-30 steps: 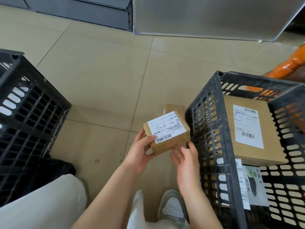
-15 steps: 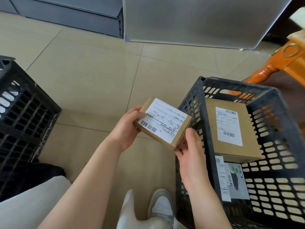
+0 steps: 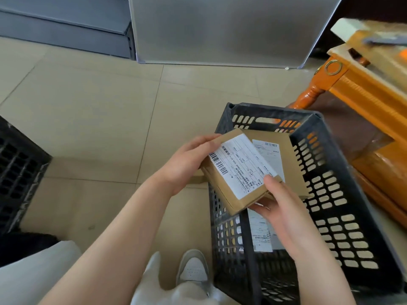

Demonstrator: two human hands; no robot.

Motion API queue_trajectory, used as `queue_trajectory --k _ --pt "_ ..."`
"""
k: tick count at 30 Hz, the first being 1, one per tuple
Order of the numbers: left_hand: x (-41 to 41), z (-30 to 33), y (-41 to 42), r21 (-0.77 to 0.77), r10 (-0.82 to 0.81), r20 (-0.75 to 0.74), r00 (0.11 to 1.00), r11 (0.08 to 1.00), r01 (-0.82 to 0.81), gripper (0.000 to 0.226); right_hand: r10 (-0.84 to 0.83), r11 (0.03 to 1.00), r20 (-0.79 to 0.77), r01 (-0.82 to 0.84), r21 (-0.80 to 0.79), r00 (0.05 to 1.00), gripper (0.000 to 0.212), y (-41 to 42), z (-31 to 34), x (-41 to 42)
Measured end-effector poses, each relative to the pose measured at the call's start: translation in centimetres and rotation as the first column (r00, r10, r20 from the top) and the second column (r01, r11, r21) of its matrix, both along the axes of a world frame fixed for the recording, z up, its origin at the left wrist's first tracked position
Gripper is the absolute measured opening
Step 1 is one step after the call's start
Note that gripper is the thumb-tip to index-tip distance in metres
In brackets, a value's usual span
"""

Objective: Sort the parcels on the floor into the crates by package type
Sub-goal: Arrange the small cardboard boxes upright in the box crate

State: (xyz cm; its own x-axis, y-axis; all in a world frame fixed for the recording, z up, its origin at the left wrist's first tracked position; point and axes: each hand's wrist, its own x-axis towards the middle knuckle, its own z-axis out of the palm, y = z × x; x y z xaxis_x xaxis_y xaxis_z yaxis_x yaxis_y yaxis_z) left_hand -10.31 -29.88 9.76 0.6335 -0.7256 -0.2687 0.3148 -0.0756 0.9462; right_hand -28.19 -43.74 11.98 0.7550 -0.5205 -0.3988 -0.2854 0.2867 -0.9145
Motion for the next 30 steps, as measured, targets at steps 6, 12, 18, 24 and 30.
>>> queue_trajectory --k 6,12,18,24,30 --pt "-2.8 -0.8 -2.2 0.099 -0.048 0.081 0.996 0.994 0.04 0.052 -0.099 0.988 -0.035 0.103 0.116 0.994 0.049 -2.2 -1.1 -3.0" --pt "-4.8 -2.1 -3.7 0.112 -0.064 0.071 0.995 0.992 0.056 0.048 -0.23 0.957 -0.081 0.241 0.161 0.97 0.027 -4.8 -2.1 -5.2" --pt "-7.4 -3.7 -4.5 0.13 -0.128 0.15 0.98 0.986 0.109 0.086 -0.264 0.924 -0.284 0.326 0.201 0.922 0.031 -7.7 -3.7 -8.6" --pt "-8.3 -5.3 -5.5 0.114 -0.098 0.166 0.981 0.99 0.08 0.101 -0.285 0.905 -0.404 0.382 0.184 0.869 0.029 -10.0 -3.9 -10.7" --pt "-8.0 -6.0 -5.2 0.146 -0.107 0.185 0.977 0.986 0.08 0.098 -0.244 0.918 -0.486 0.362 0.163 0.839 0.037 -11.0 -3.8 -12.3"
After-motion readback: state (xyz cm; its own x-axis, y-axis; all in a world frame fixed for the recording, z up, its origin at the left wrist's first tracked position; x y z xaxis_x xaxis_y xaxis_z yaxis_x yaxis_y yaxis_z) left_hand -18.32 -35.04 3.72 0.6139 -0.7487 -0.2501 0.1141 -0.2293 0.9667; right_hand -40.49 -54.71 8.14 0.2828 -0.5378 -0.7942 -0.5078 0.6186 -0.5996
